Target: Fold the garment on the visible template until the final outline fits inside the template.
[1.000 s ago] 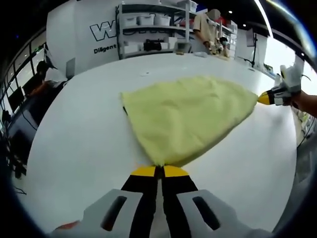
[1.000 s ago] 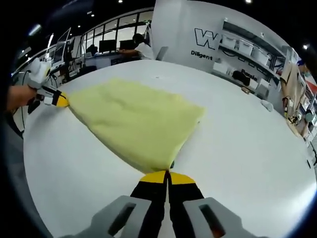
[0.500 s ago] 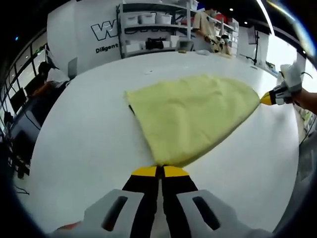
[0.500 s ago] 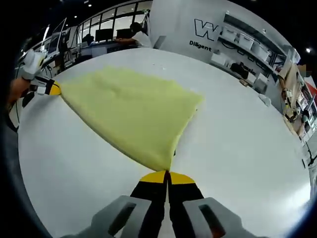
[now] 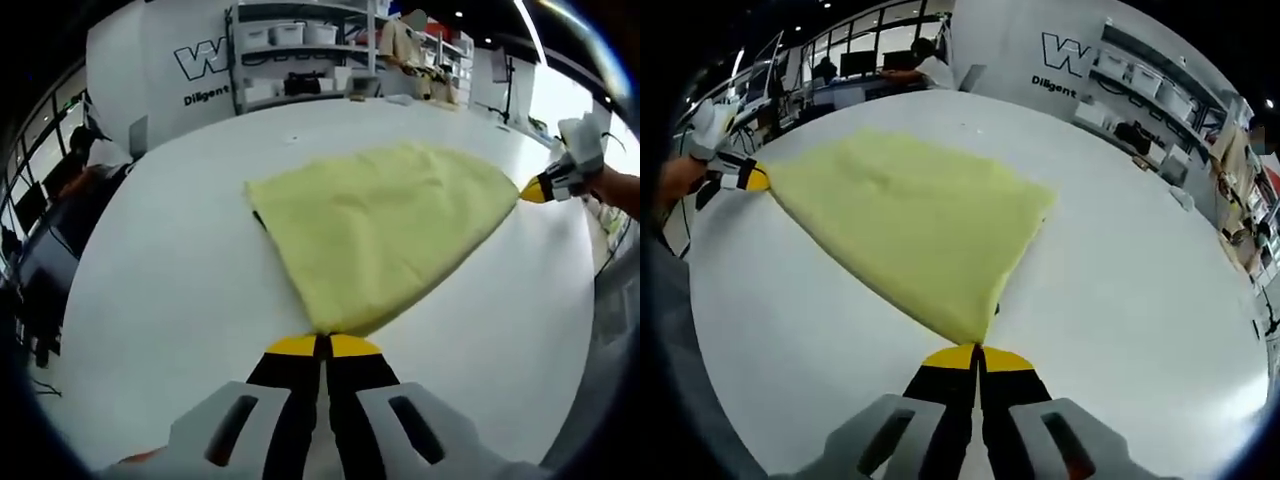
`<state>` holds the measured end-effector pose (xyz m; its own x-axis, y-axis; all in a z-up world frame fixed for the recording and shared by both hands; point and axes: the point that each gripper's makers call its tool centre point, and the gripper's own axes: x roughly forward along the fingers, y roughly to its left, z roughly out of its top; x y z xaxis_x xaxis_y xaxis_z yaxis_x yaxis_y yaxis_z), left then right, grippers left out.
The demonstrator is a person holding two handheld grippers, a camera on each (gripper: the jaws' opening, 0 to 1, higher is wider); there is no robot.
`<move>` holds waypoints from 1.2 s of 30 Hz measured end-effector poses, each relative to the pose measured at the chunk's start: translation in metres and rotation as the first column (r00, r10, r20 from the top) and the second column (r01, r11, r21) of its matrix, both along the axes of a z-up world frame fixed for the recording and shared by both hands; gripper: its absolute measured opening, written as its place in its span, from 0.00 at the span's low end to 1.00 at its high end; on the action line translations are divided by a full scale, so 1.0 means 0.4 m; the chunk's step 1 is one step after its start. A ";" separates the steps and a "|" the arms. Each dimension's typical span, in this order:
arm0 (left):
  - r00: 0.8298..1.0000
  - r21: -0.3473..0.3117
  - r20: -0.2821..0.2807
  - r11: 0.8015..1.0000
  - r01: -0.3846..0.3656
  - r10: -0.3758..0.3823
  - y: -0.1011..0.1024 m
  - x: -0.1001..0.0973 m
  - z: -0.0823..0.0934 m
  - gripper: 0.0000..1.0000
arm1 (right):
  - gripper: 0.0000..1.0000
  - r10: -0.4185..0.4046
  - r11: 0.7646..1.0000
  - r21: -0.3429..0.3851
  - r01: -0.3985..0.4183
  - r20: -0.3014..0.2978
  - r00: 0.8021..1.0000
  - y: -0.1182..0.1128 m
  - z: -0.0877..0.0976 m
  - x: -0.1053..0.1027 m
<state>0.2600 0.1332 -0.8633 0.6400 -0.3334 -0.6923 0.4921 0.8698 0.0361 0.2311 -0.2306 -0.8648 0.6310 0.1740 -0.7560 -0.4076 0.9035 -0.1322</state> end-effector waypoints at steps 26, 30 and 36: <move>0.998 0.019 -0.052 0.999 0.035 -0.034 0.005 -0.118 0.005 0.00 | 0.00 0.035 0.998 -0.048 -0.039 -0.067 0.997 0.013 0.015 -0.118; 0.998 0.028 -0.060 0.999 0.038 -0.036 0.008 -0.124 0.001 0.00 | 0.00 0.034 0.998 -0.048 -0.038 -0.080 0.996 0.012 0.007 -0.124; 0.998 0.029 -0.059 0.999 0.033 -0.031 0.009 -0.127 0.001 0.00 | 0.00 0.025 0.999 -0.042 -0.030 -0.116 0.993 0.012 -0.013 -0.133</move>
<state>0.2092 0.1368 -0.8629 0.5871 -0.3318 -0.7384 0.5219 0.8524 0.0320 0.1781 -0.2258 -0.8701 0.5349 0.1550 -0.8306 -0.4468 0.8862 -0.1223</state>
